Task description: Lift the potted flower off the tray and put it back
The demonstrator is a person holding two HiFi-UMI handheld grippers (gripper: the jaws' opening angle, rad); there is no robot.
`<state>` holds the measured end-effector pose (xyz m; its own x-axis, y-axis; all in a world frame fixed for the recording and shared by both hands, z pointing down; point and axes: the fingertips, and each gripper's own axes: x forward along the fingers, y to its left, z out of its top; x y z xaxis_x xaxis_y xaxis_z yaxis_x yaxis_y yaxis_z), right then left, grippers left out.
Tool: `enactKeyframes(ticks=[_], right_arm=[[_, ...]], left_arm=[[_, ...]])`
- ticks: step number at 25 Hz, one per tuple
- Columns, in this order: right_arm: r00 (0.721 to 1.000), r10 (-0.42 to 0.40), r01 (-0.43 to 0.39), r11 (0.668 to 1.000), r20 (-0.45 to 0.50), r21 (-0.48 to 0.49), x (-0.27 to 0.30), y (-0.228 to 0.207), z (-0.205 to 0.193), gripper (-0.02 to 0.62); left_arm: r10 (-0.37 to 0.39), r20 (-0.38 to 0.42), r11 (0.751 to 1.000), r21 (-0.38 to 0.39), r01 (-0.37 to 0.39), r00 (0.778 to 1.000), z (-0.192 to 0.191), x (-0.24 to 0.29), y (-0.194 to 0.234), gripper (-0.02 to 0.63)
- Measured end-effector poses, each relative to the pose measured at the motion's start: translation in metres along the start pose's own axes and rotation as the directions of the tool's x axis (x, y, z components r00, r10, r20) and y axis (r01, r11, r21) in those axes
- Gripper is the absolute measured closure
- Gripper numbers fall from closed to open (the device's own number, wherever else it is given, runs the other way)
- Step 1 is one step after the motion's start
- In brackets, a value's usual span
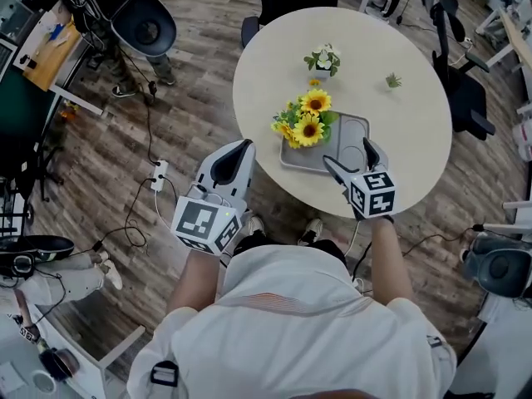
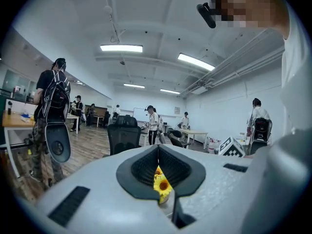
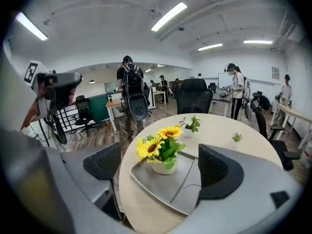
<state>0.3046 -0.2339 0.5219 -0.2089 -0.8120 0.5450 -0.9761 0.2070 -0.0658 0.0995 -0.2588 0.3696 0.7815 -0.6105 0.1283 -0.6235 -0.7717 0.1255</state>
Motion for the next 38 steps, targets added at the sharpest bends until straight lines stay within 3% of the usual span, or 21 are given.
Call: enactKeyframes(ticks=[5,12,24,38], right_arm=[[0.988,-0.025,0.022,0.999,-0.149,-0.022,0.077,-0.002,-0.06,0.121],[0.978,-0.04,0.036,0.999,-0.207,-0.021,0.15,-0.007,-0.092,0.121],[0.96,-0.014,0.004,0.999,-0.278,-0.036,0.214,-0.016,-0.107,0.121],[0.957,-0.056,0.053,0.998,-0.284,-0.018,0.222,-0.022,-0.104,0.117]], left_arm=[[0.062,-0.027,0.998,-0.026,-0.063,0.998,-0.014,-0.016,0.013,0.6],[0.148,-0.054,0.987,-0.057,-0.151,0.987,-0.032,-0.038,0.037,0.601],[0.218,-0.095,0.972,-0.073,-0.225,0.971,-0.049,-0.04,0.062,0.6],[0.219,-0.11,0.971,-0.07,-0.228,0.969,-0.049,-0.04,0.07,0.6]])
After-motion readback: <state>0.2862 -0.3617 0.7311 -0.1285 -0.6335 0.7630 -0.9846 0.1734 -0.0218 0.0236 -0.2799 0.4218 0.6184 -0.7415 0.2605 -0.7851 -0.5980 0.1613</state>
